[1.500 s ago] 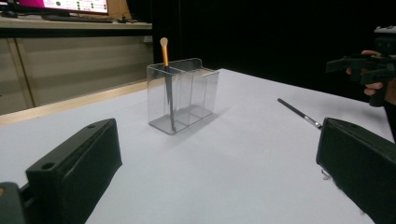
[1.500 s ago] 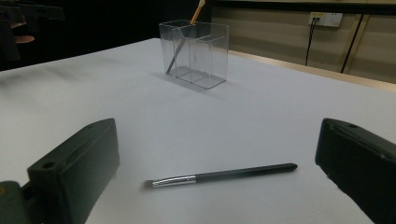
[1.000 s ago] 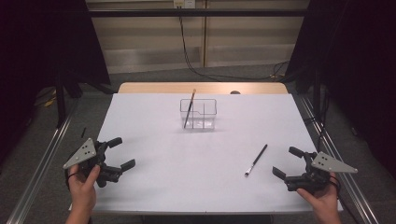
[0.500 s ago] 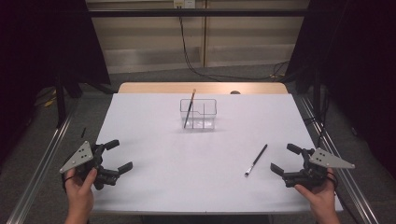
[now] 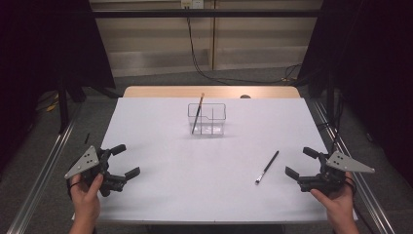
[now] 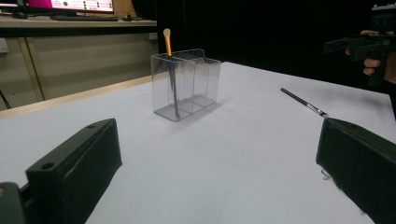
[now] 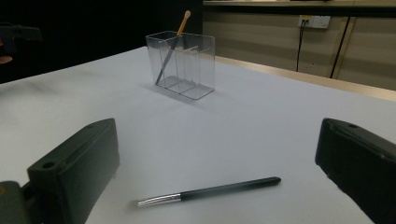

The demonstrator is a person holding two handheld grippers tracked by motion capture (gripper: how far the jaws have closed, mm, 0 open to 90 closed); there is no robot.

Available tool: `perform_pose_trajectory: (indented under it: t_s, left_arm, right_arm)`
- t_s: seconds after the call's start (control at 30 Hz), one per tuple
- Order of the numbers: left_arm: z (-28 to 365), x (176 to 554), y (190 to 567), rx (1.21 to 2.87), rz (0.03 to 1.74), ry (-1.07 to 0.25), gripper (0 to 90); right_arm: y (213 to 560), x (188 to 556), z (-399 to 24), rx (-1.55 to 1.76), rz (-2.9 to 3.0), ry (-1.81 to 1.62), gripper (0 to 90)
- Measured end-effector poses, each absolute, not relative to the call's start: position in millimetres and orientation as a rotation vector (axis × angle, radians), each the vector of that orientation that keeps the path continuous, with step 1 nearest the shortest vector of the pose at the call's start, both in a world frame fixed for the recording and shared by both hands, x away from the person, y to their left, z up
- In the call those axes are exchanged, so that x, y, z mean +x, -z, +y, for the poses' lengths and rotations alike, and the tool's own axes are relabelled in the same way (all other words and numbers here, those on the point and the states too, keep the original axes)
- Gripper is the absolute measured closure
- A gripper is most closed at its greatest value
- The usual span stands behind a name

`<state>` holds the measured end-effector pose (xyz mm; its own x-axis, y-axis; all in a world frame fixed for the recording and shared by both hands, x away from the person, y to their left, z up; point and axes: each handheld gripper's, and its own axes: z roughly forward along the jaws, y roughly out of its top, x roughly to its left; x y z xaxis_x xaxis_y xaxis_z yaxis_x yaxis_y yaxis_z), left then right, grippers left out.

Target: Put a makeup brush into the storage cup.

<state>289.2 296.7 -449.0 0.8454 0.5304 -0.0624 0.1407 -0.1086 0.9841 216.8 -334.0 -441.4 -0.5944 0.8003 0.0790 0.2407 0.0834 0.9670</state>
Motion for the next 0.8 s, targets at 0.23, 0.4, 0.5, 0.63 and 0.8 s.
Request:
perform_pose_trajectory:
  t_s: [0.23,0.4,0.5,0.63,0.8]
  left_arm:
    - [292.4,291.5,449.6,1.662,0.526,-0.343,0.0]
    - [292.2,289.8,451.4,1.666,0.53,-0.337,0.0]
    - [292.2,288.9,449.4,1.658,0.529,-0.347,0.0]
    - [292.4,288.3,448.0,1.655,0.528,-0.353,0.0]
    - [293.7,287.0,449.0,1.654,0.539,-0.351,0.0]
  right_arm:
    - [441.1,218.0,-337.4,1.037,1.892,-1.521,0.0]
    - [440.5,218.7,-338.8,1.04,1.886,-1.53,0.0]
    - [439.3,219.6,-340.0,1.037,1.891,-1.529,0.0]
    - [437.7,221.5,-341.8,1.037,1.888,-1.531,0.0]
    - [435.2,226.4,-341.3,1.035,1.887,-1.533,0.0]
